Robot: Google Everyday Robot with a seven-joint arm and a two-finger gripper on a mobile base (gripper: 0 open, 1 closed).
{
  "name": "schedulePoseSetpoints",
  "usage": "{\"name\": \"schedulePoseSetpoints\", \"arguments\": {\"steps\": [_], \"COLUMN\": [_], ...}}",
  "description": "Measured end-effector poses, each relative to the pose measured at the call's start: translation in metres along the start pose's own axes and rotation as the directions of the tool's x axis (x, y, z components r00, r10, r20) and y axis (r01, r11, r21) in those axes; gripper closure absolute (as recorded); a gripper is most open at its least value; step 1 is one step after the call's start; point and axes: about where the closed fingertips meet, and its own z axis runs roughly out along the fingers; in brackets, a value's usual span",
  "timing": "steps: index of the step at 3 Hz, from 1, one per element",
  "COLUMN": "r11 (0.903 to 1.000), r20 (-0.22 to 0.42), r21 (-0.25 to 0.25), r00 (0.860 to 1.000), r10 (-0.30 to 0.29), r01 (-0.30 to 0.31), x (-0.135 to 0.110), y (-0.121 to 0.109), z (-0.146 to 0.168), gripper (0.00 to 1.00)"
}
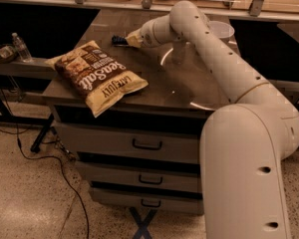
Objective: Pick rxbar blueberry
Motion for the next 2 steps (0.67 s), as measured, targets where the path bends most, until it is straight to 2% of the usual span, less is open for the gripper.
{"name": "schedulePoseSetpoints", "arguments": {"steps": [2], "r11": [1.0], "r20": [0.0], "r21": [0.0], "r00": [1.0], "r10": [0.0], "r01": [0.0], "x": [-0.0015], "y": [-0.0001], "z": [-0.0009], "gripper": [1.0]}}
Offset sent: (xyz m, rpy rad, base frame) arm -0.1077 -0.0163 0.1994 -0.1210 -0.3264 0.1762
